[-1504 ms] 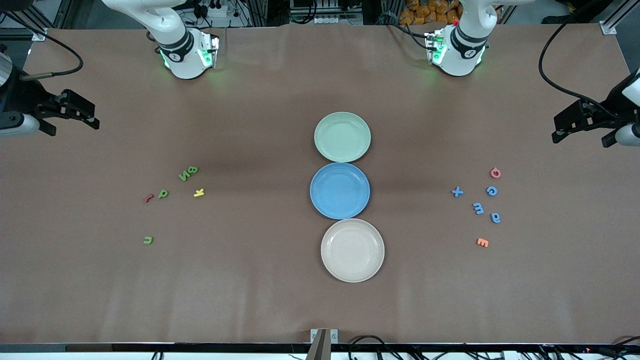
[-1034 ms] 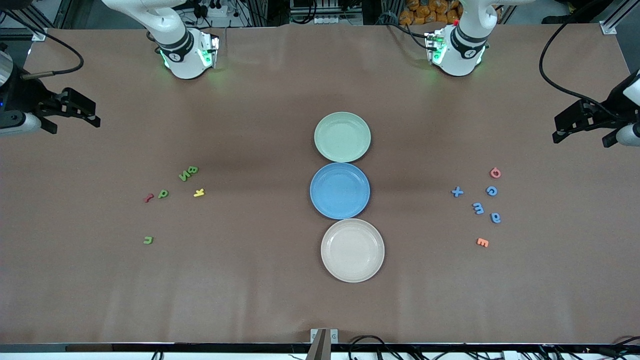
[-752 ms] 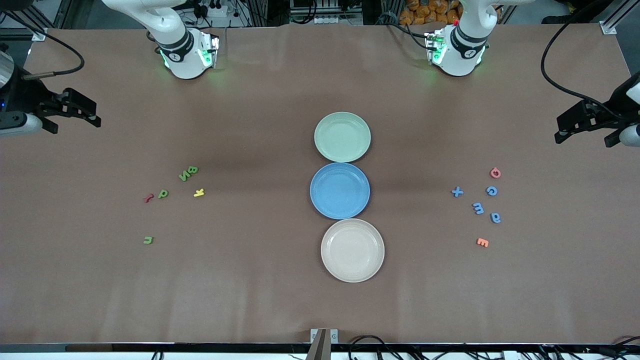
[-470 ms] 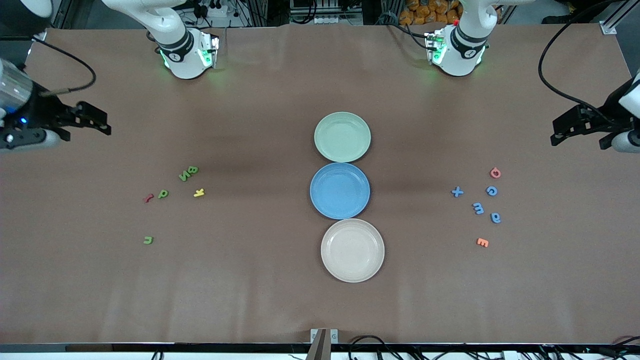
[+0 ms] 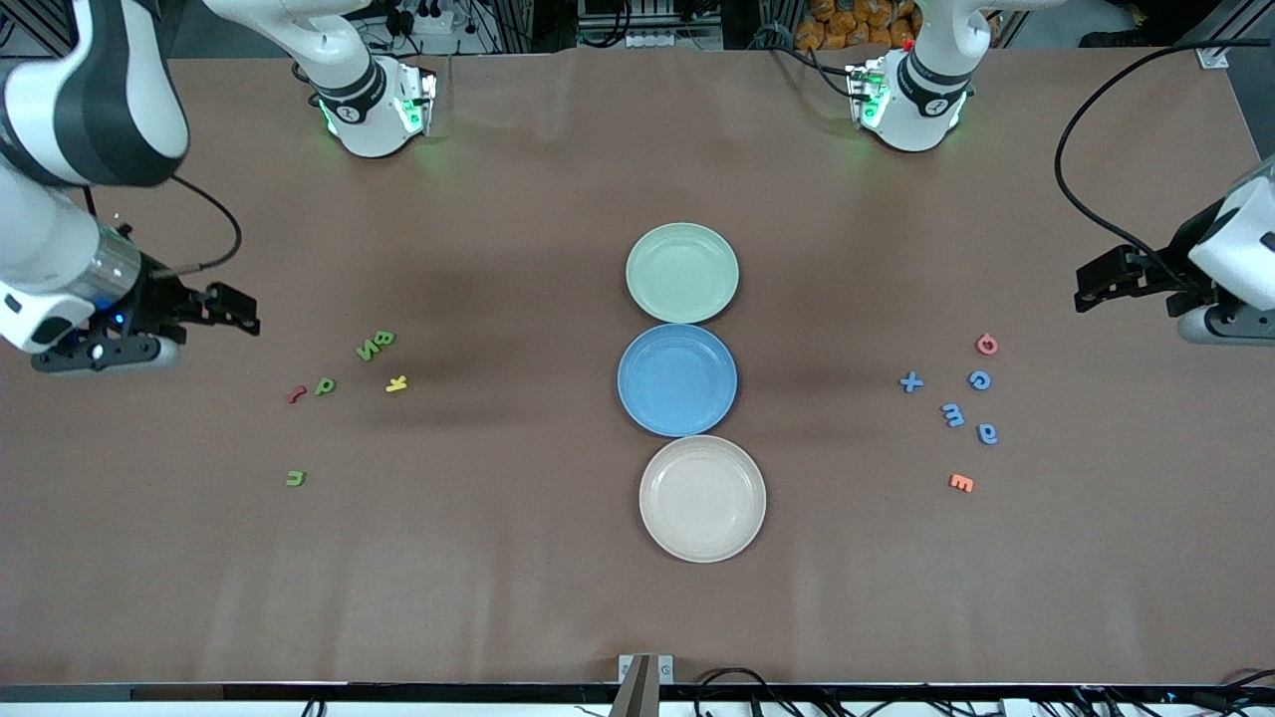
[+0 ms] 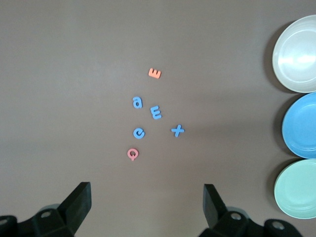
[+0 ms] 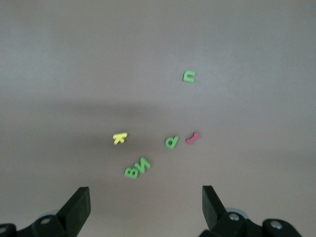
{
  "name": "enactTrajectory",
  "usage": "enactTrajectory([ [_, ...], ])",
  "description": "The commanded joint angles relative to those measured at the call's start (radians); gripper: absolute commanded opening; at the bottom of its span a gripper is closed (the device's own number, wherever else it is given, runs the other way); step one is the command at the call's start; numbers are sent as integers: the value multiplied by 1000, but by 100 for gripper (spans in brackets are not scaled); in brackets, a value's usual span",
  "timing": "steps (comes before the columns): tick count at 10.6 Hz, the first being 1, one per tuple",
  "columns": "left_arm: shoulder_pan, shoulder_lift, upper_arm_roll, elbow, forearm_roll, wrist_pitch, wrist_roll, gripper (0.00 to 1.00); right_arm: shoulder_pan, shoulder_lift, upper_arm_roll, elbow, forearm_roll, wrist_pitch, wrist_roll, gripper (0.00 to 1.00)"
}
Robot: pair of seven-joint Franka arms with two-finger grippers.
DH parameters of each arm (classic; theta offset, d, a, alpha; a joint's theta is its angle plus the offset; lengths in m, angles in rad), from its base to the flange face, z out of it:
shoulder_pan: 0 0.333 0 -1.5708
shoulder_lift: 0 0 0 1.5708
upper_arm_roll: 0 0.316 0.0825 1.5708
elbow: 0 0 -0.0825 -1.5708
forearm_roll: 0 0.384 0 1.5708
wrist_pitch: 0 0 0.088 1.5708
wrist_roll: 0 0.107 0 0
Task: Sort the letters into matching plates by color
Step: 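Grasp the blue c with the left gripper while the right gripper grasps a green letter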
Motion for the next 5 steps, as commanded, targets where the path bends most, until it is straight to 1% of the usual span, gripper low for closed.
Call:
enactTrajectory([
  [1, 10, -19, -6, -202, 12, 133, -31, 100, -19, 144, -1, 16, -22, 175, -4, 100],
  [3, 21, -14, -4, -294, 13, 231, -89, 100, -43, 241, -4, 47, -20, 256, -53, 100],
  [4, 21, -16, -3, -336, 13, 260, -124, 100, -42, 274, -24, 50, -16, 308, -58, 100],
  [5, 22, -18, -3, -377, 19, 293, -146, 100, -43, 303, -30, 50, -9, 349, -62, 98],
])
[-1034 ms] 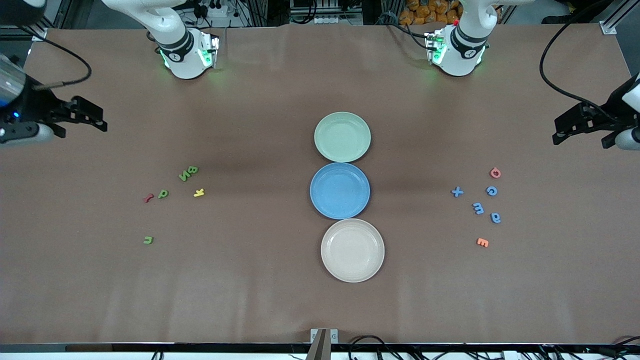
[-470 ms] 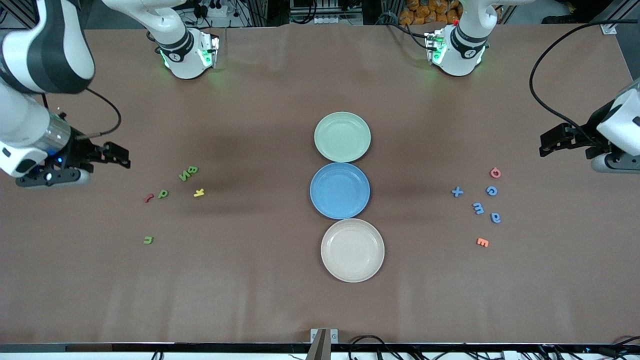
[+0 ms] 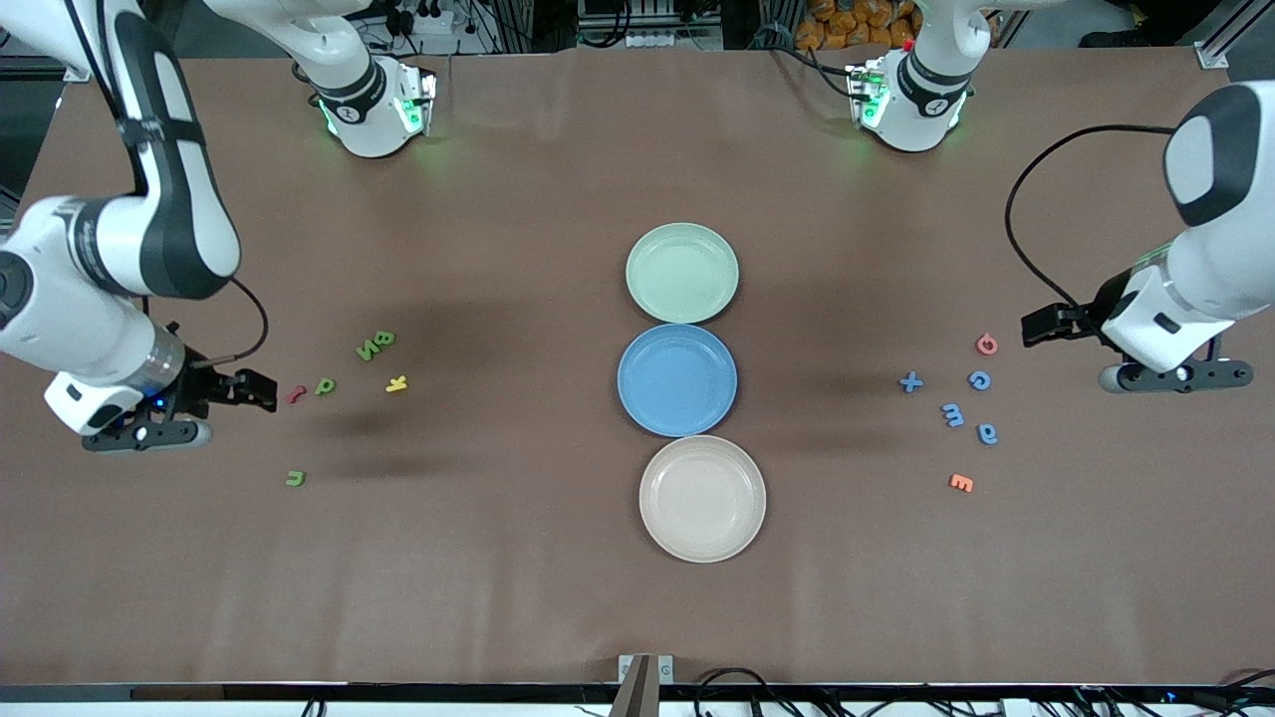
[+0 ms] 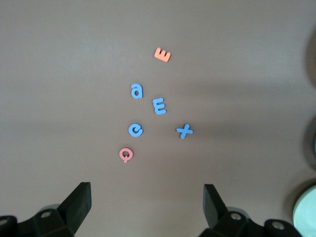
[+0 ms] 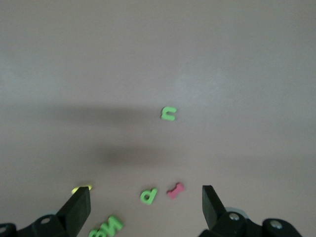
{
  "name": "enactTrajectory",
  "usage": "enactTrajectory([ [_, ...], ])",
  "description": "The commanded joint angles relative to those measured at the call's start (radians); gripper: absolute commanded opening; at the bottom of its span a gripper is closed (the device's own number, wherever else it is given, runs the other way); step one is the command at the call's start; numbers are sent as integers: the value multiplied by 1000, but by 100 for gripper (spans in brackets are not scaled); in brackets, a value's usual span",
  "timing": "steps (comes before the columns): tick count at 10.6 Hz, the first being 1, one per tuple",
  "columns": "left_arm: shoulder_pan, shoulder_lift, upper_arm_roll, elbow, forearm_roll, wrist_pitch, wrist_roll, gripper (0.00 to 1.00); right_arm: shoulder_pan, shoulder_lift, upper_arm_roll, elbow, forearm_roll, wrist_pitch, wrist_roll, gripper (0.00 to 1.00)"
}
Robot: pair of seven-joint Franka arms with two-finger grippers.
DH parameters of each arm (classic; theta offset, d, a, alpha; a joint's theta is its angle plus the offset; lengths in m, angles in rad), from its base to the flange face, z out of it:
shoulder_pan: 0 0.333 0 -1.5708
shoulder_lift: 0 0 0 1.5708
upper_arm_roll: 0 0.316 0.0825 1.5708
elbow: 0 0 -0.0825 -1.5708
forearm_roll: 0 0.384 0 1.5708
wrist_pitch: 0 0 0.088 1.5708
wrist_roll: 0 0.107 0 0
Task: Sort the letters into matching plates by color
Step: 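Grasp the blue c with the left gripper while the right gripper grasps a green letter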
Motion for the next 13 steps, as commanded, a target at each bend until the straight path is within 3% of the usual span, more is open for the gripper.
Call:
enactTrajectory([
  [1, 9, -29, -5, -140, 21, 121, -74, 100, -17, 108, -14, 59, 1, 77, -31, 97],
  [5, 68, -37, -5, -344, 32, 362, -74, 100, -47, 261, -20, 117, 104, 151, -63, 90],
  [10, 94, 61, -5, -366, 82, 413, -98, 100, -42, 395, -18, 171, 161, 238, -101, 80],
  [13, 92, 99, -6, -450, 82, 602, -147, 100, -40, 428, -18, 198, 164, 239, -100, 71],
])
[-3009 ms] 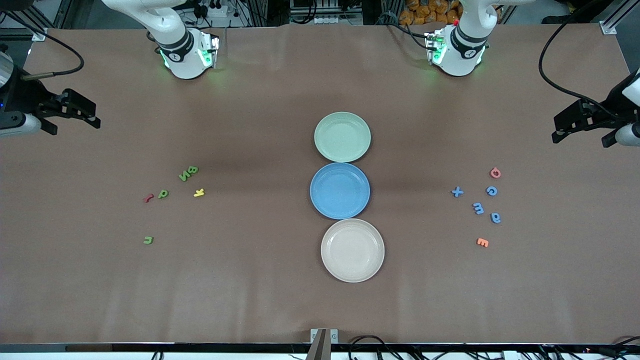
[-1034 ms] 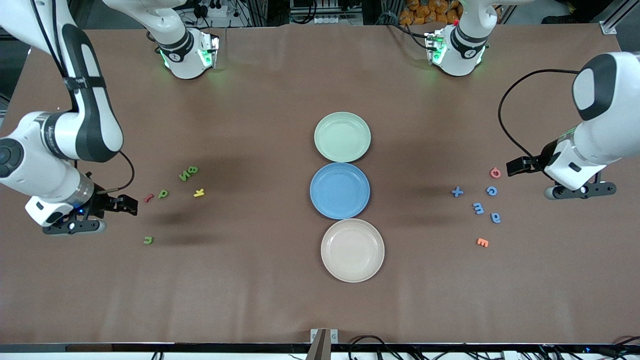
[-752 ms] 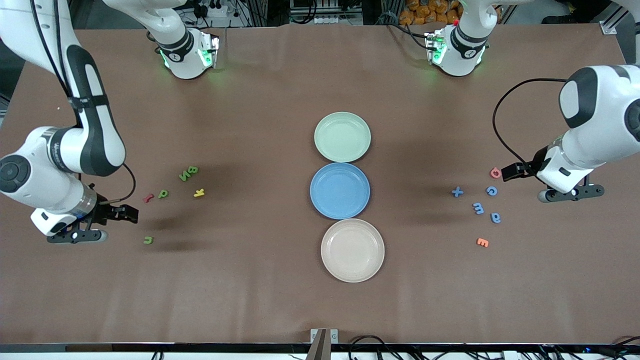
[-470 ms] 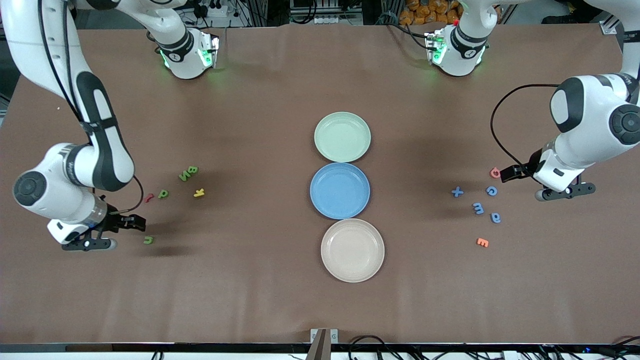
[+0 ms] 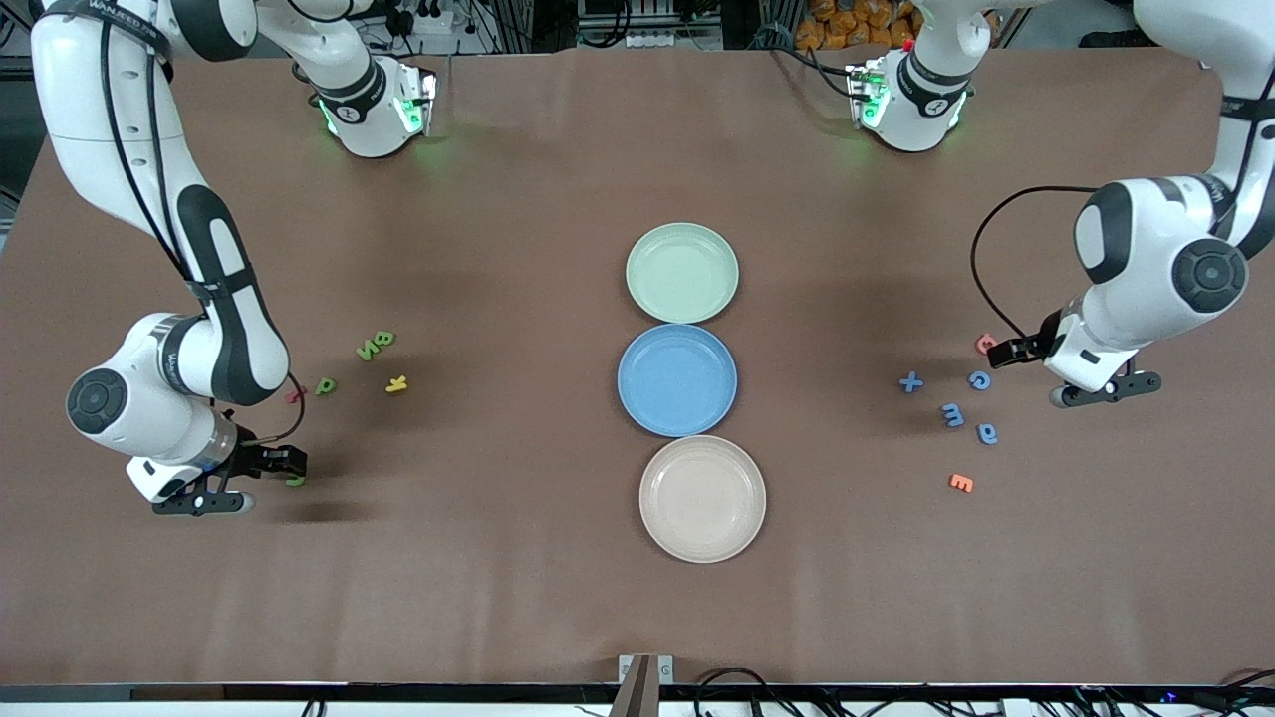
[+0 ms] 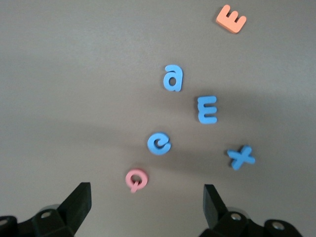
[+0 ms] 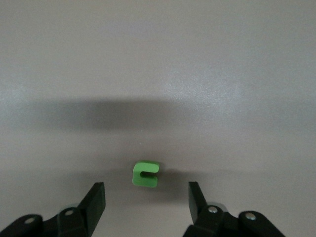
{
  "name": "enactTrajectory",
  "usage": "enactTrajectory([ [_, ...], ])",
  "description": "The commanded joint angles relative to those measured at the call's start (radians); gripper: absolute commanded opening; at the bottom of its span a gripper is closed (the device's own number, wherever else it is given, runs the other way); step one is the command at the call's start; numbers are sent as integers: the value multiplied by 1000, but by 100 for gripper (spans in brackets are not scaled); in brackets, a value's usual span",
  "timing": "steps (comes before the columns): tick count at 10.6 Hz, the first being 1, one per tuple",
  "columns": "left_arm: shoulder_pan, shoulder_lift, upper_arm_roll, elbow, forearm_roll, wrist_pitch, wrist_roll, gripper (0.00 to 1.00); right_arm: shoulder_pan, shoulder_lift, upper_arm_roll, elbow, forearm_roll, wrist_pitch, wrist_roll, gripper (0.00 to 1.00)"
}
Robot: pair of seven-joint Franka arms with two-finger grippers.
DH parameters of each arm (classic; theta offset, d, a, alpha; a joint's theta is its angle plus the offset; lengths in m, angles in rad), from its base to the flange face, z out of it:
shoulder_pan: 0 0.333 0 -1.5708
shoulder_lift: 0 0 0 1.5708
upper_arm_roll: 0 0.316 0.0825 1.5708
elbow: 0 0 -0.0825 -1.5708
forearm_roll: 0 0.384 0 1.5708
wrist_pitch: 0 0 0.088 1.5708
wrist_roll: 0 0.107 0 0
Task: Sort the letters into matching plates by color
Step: 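Grasp the blue c with the left gripper while the right gripper grasps a green letter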
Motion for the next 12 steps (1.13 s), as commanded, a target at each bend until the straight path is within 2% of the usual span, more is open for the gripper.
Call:
enactTrajectory([
  [1, 5, 41, -9, -77, 33, 170, -59, 100, -5, 45, 5, 53, 24, -8, -20, 68],
  [8, 18, 184, -9, -84, 31, 337, -65, 100, -3, 101, 5, 107, 21, -8, -14, 53],
  [10, 34, 209, -9, -78, 33, 351, -77, 100, -1, 105, 5, 109, 21, -8, -13, 37],
  [12, 34, 223, -9, -75, 33, 353, -76, 100, 6, 111, 5, 107, 19, 5, -14, 26],
])
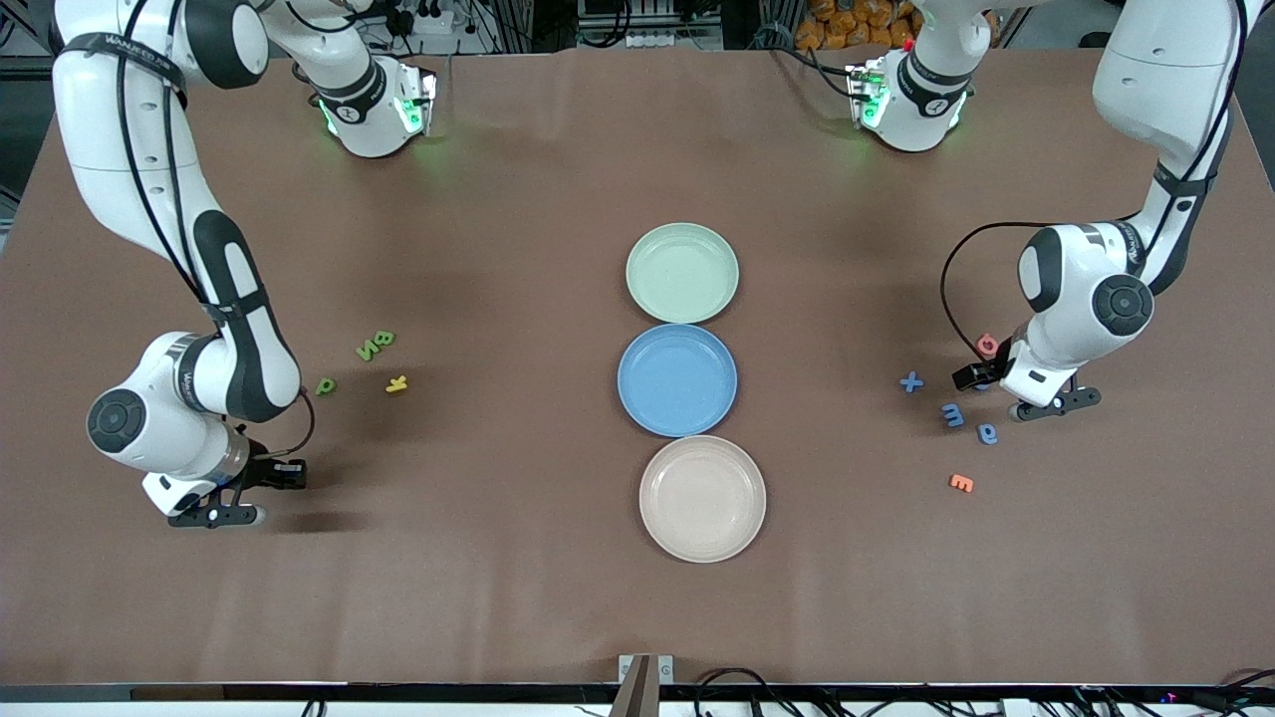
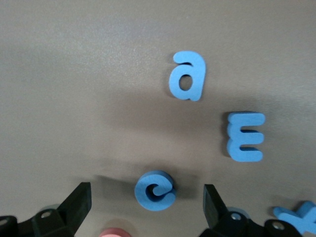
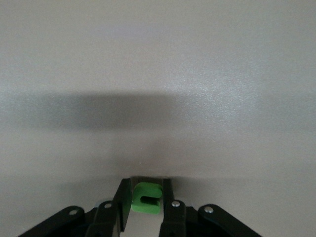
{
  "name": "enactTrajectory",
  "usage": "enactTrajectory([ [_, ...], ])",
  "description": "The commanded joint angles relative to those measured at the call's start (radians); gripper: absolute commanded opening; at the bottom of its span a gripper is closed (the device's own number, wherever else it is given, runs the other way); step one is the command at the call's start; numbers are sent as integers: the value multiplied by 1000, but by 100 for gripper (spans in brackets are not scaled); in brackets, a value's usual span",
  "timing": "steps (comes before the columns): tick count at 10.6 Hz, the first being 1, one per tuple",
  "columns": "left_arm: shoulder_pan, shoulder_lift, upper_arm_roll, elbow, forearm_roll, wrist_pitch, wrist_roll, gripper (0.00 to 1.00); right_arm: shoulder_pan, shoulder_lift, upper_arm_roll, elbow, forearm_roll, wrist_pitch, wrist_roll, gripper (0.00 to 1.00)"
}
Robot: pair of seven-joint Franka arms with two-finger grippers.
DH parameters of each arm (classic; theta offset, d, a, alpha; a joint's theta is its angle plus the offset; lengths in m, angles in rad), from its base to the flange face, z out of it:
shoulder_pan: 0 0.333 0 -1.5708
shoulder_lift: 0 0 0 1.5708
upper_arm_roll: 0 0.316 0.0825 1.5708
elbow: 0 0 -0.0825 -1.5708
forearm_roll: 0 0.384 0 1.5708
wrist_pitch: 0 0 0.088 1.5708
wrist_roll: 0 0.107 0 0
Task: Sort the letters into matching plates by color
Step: 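Grasp the blue c with the left gripper while the right gripper grasps a green letter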
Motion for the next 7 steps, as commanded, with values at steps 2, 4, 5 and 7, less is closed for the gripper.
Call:
enactTrajectory([
  [2, 12, 15, -7, 9, 32, 15, -34, 100, 9, 26, 3, 26, 10, 20, -13, 22],
  [4, 16, 15, -7, 10, 32, 13, -20, 100, 14, 22, 4, 28, 15, 26, -12, 16],
  [5, 16, 15, -7, 10, 32, 15, -19, 63, 21, 9, 6, 31, 15, 18, -10, 13],
  [7, 16, 15, -7, 10, 32, 13, -20, 0, 47, -35, 9, 32, 15, -41, -7, 12],
])
